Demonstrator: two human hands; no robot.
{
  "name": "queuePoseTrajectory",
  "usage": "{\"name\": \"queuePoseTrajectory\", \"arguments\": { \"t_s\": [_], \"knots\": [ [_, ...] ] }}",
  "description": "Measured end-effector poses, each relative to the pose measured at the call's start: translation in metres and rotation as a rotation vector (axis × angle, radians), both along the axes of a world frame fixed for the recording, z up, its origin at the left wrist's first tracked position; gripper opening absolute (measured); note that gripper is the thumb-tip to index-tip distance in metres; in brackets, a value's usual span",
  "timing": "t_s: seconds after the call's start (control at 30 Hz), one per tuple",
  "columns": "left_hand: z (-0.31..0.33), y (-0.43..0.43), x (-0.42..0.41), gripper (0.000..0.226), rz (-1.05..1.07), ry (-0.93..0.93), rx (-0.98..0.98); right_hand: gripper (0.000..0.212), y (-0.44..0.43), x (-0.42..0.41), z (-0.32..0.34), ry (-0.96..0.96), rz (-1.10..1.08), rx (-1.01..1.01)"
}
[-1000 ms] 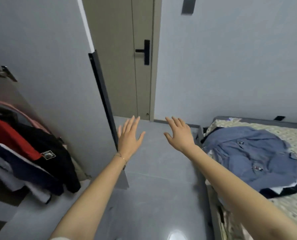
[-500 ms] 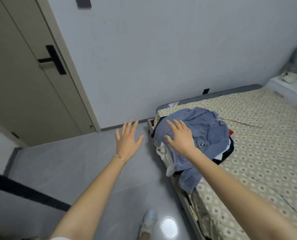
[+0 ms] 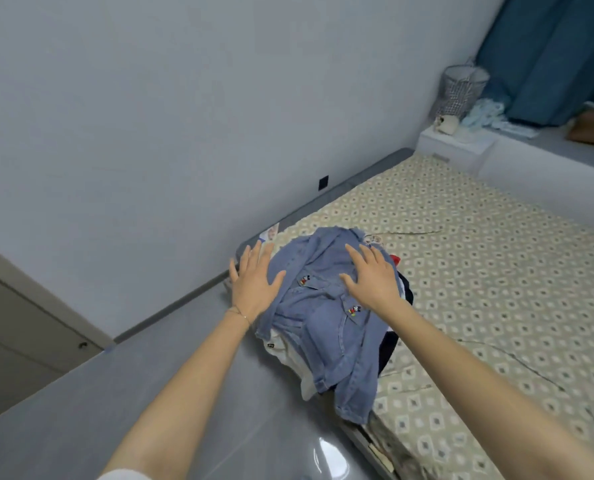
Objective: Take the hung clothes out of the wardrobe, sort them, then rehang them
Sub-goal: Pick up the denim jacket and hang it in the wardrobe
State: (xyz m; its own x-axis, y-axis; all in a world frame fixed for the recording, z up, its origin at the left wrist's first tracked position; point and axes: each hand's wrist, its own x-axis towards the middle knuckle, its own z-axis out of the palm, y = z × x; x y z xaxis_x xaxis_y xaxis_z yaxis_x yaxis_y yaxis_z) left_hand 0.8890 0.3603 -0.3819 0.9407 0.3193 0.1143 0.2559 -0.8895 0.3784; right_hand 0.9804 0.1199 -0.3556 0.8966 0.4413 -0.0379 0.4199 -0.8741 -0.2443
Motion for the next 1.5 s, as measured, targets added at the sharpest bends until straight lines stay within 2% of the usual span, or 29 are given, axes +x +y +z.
{"name": "queuePoseTrajectory", "arguments": {
  "t_s": [0.1, 0.43, 0.63, 0.8, 1.0, 1.33, 1.5],
  "knots": [
    [-0.010, 0.004, 0.039, 0.087, -0.049, -0.026, 0.004, 0.069, -0.005, 0.028, -0.010, 0.014, -0.050, -0.017],
    [-0.040, -0.011, 0.157, 0.087, -0.158, 0.010, -0.022, 0.069, -0.017, 0.126, -0.052, 0.105, -0.151, -0.067],
    [-0.067, -0.020, 0.231, 0.067, -0.173, 0.126, -0.009, 0.070, -0.018, 0.194, -0.076, 0.189, -0.170, -0.088],
    [-0.089, -0.025, 0.277, 0.074, -0.172, 0.144, -0.018, 0.069, -0.021, 0.237, -0.096, 0.275, -0.166, -0.108],
    [-0.115, -0.031, 0.327, 0.065, -0.205, 0.251, 0.006, 0.068, -0.027, 0.275, -0.121, 0.327, -0.207, -0.095],
    [-0.193, -0.022, 0.433, 0.068, -0.389, 0.427, 0.009, 0.067, -0.013, 0.339, -0.195, 0.436, -0.404, -0.050],
    [-0.245, -0.021, 0.493, 0.069, -0.368, 0.512, -0.146, 0.067, -0.009, 0.366, -0.248, 0.511, -0.546, -0.016]
  ]
}}
